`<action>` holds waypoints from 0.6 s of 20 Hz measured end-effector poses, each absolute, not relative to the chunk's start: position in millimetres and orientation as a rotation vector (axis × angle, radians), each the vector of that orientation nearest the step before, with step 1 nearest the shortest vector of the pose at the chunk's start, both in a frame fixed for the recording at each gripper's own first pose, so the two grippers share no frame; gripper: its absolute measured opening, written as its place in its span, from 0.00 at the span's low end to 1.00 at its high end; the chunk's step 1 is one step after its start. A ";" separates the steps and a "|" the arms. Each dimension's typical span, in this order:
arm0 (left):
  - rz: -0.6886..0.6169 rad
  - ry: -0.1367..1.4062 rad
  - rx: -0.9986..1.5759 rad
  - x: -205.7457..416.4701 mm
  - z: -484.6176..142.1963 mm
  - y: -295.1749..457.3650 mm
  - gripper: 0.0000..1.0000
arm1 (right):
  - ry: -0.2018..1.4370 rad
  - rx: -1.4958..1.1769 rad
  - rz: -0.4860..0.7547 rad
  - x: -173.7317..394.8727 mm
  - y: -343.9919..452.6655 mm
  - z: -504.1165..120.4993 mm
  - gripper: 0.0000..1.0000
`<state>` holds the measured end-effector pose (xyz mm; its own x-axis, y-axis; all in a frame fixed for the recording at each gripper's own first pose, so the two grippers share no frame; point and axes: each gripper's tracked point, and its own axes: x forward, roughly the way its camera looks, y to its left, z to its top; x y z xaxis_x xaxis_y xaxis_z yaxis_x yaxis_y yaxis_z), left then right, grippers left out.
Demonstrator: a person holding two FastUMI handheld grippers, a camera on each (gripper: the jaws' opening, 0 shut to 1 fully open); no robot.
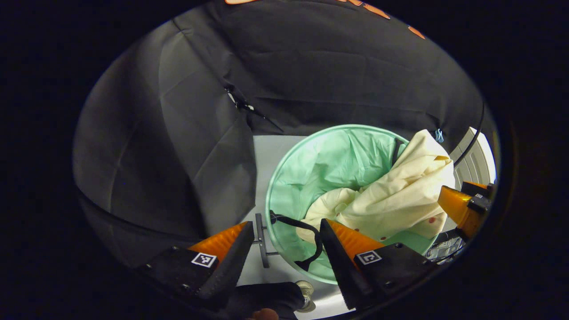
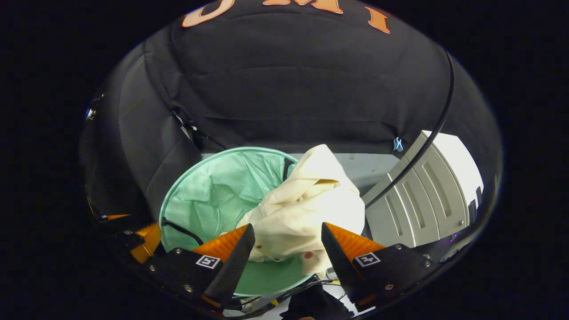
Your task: Grasp the clothes on the hanger with both hands and then place them into the laundry hamper below.
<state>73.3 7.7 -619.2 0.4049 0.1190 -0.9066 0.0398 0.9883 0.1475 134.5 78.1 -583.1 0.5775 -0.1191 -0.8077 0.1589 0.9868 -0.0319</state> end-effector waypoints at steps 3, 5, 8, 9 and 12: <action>0.051 1.093 0.152 80.0 -575.6 6.0 0.96 | 0.880 0.035 -0.179 135.5 63.5 -546.1 0.94; 0.052 1.047 0.142 88.3 -548.8 5.7 0.98 | 0.832 0.029 -0.191 136.0 56.3 -516.8 0.94; 0.050 0.971 0.130 103.5 -507.3 7.1 0.98 | 0.764 0.029 -0.209 136.2 44.9 -478.1 0.94; 0.049 0.943 0.128 107.1 -491.5 7.9 0.95 | 0.744 0.030 -0.214 136.4 41.3 -466.1 0.94; 0.041 0.857 0.119 116.1 -449.0 5.9 0.98 | 0.682 0.020 -0.222 136.5 34.3 -427.2 0.94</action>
